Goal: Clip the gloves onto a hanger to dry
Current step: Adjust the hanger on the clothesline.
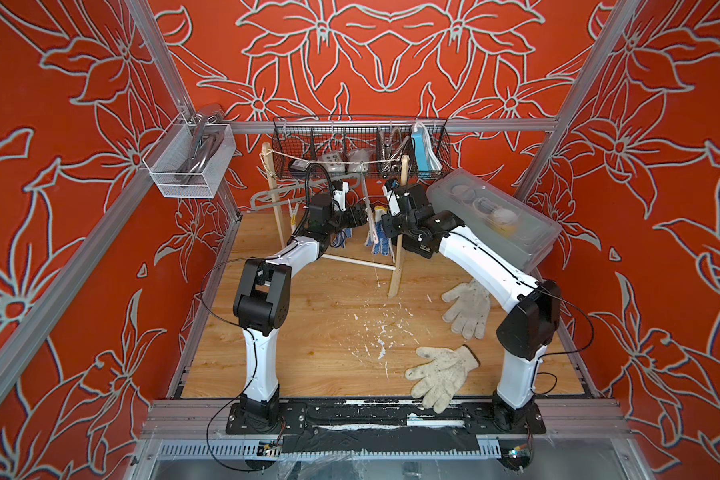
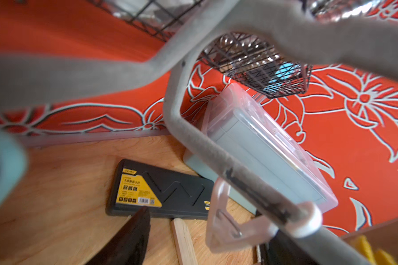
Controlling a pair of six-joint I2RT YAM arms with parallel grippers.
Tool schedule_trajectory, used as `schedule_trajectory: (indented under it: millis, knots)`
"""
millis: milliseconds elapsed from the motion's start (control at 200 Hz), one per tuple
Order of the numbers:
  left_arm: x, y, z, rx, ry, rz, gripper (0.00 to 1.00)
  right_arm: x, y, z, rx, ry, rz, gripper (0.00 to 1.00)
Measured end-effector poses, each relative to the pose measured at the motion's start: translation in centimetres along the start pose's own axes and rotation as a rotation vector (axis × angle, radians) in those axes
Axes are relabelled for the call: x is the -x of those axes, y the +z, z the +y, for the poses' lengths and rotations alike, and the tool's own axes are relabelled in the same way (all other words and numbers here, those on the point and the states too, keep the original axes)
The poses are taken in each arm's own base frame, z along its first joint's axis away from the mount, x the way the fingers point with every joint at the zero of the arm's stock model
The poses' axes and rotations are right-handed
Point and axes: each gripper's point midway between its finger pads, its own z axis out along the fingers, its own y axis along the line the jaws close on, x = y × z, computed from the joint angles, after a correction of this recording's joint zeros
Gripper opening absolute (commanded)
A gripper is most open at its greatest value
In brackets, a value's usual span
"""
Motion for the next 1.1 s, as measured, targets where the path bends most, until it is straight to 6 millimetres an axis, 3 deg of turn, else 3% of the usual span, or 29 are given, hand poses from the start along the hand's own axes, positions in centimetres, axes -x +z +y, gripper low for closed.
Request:
schedule_trajectory:
  millis: [490, 1101]
  knots:
    - [0.2, 0.9, -0.8, -0.170, 0.042, -0.001, 0.64, -0.7, 0.3, -0.9, 0.018, 0.007, 0.029, 0.00]
    - [0.6, 1.5, -3.0, -0.334, 0.071, 0.015, 0.40, -1.2, 0.3, -1.0, 0.026, -0.023, 0.047, 0.00]
